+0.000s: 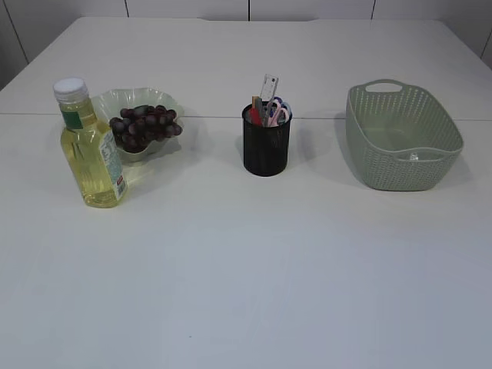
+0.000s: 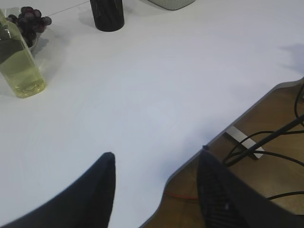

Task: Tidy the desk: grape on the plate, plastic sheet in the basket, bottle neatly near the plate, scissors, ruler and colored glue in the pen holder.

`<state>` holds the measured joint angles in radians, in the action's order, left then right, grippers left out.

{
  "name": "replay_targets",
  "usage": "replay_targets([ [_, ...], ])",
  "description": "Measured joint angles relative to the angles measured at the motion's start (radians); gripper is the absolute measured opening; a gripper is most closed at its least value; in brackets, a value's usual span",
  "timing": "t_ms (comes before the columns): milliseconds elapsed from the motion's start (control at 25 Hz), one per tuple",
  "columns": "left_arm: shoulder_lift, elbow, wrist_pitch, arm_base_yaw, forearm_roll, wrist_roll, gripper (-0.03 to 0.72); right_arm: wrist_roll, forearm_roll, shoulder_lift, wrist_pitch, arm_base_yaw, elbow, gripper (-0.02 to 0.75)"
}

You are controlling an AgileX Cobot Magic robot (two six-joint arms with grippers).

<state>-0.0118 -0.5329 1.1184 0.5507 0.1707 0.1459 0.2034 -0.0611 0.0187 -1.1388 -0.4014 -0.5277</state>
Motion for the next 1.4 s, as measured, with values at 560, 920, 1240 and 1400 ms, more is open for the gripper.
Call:
replay_targets([
  [560,0.0,0.0,-0.003,0.0,0.0,0.0,0.385,0.0,-0.006,0.0,-0.01,0.0,0.022,0.512],
  [920,0.0,0.0,-0.005,-0.103,0.0,0.0,0.382,0.0,-0.006,0.0,-0.01,0.134,0.022,0.512],
  [1240,0.0,0.0,-0.006,-0.4,0.002,0.0,0.368,0.0,-0.004,0.0,-0.01,0.318,0.022,0.512],
  [1400,0.0,0.0,-0.006,-0.419,0.004,0.0,0.365,0.0,-0.002,0.0,-0.01,0.32,0.022,0.512],
])
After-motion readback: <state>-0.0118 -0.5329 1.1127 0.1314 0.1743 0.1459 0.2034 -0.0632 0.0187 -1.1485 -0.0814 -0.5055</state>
